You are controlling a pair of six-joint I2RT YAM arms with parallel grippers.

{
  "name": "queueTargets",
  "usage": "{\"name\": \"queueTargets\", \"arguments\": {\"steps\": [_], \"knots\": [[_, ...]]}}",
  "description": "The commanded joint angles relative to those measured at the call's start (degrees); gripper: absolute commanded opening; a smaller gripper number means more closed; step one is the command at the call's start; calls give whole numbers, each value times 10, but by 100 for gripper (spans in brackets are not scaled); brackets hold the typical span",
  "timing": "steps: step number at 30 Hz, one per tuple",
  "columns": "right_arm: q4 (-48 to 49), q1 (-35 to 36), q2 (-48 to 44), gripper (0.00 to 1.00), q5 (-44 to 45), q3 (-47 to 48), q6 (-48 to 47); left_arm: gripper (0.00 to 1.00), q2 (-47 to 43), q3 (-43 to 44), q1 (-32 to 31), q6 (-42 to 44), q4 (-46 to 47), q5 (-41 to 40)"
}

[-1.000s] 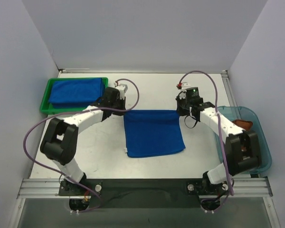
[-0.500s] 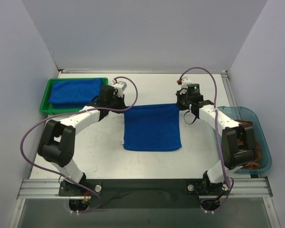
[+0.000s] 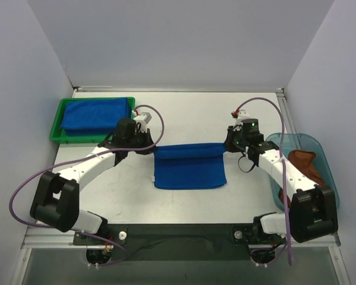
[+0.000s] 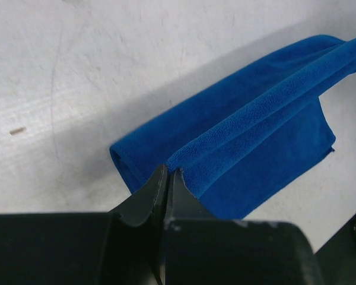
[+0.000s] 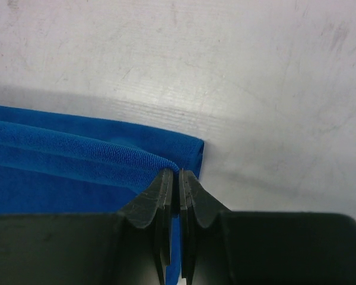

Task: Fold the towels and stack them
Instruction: Fold the towel

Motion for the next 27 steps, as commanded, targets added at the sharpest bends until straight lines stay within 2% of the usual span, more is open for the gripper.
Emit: {"name": "queueTargets", "arguments": {"steps": [1,7,13,20,27], "knots": [[-54,-6,-37,0,12,-26,58,1,-28,-34,-7,-59,-33,20],[-78,-6,-70,0,-17,-61,110,1,-66,-87,-48,-79,-44,-6],[-93,-6,-52,0,-28,-87,154,1,-71,-127,-51,-83,-42,-46],[-128,-8,24,0,-44,-90,168,1,-30,-120,-51,-84,-53,-38],[-142,-11,40,0,-37,-78,166,1,9,-86,-51,-83,-96,-40]]}}
